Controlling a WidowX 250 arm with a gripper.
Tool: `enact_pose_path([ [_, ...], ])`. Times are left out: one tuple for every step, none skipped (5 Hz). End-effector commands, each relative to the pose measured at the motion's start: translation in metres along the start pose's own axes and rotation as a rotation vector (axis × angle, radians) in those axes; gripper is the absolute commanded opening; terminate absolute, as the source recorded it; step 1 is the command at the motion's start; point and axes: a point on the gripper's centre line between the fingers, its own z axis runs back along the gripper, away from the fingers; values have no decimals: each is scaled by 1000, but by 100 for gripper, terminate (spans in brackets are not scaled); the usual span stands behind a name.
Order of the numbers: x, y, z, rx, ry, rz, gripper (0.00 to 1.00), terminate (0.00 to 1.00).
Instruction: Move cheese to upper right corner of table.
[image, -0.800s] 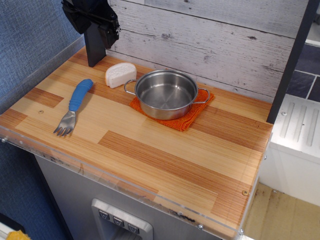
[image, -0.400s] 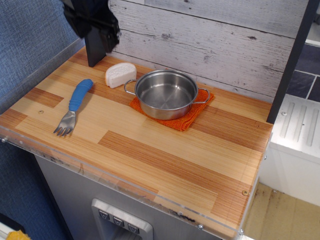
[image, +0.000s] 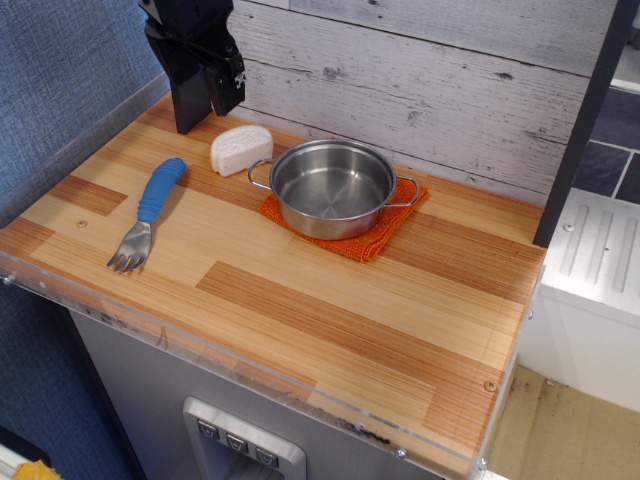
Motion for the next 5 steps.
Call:
enact_pose_path([
  [13, 4, 1, -9, 10, -174, 100, 0],
  [12, 1, -14, -25, 55, -230, 100, 0],
  [11, -4, -24, -60, 83, -244, 100, 0],
  [6, -11, -34, -90, 100, -266, 100, 0],
  [6, -11, -41, -88, 122, -264, 100, 0],
])
